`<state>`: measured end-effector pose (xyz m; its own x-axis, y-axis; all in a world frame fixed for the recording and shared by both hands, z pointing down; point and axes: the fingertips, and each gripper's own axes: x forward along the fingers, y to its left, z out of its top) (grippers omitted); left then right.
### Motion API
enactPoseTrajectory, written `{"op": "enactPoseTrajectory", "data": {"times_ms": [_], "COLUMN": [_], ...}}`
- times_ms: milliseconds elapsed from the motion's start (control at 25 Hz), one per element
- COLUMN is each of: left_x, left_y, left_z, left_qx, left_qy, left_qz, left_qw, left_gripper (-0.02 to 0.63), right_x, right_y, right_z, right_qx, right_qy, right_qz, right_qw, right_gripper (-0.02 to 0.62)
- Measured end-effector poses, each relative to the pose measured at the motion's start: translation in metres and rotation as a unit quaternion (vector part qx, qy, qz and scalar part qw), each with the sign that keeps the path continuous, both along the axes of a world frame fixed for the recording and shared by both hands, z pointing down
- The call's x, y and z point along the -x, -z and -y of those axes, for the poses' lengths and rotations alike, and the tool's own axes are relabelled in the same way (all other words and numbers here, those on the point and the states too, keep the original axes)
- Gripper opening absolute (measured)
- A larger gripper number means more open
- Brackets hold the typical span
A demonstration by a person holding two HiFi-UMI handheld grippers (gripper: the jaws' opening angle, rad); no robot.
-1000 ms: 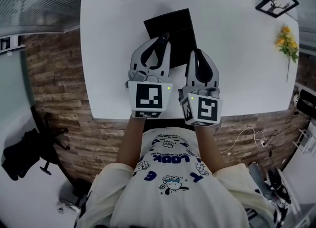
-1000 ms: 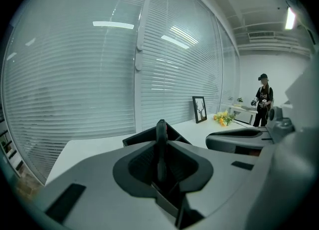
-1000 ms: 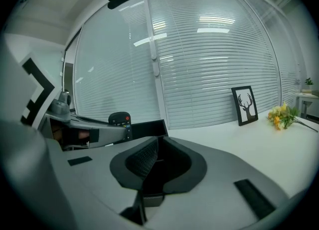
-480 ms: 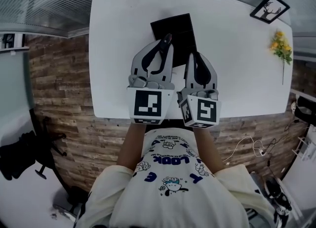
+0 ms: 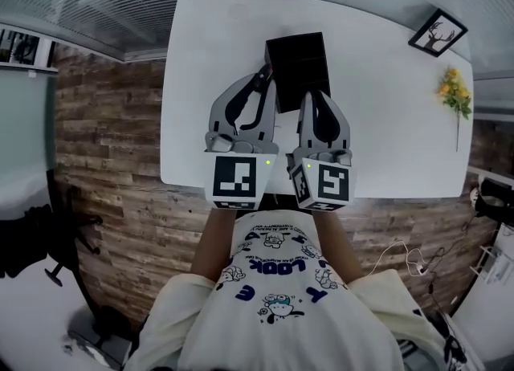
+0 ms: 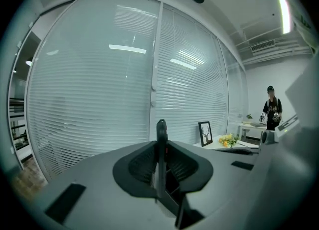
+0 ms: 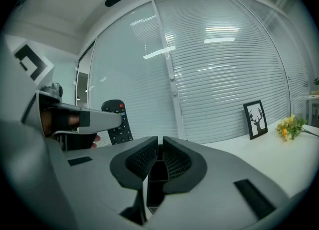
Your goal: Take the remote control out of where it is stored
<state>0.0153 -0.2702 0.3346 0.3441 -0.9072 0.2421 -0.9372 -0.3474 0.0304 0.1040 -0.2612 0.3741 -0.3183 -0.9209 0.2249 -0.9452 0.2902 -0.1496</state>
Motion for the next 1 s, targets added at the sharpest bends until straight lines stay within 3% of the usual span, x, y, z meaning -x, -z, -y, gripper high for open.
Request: {"op": "enactPoseTrajectory", "data": {"times_ms": [520,1000], "left_x": [0.052,0.059], "left_y": [-0.005,-0.012], "left_z": [-0.042,-0.052], "left_qx": [0.004,0.009], "left_qy": [0.076,0.095], "left_qz": [0.011,0.015], "left_qw": [0.997,0.9953], "left_gripper": [0.067,0.067], "right_x": [0.037,0.048], "right_y": [0.017,0.021], "right_z": [-0.019,-0.024], "right_qx": [-0.018,-0.019], "right_qy": [0.047,0.073], "right_qz": [-0.001,-0.006], "right_qw": [0.999,0.997], "right_gripper": [0.049,0.048]}}
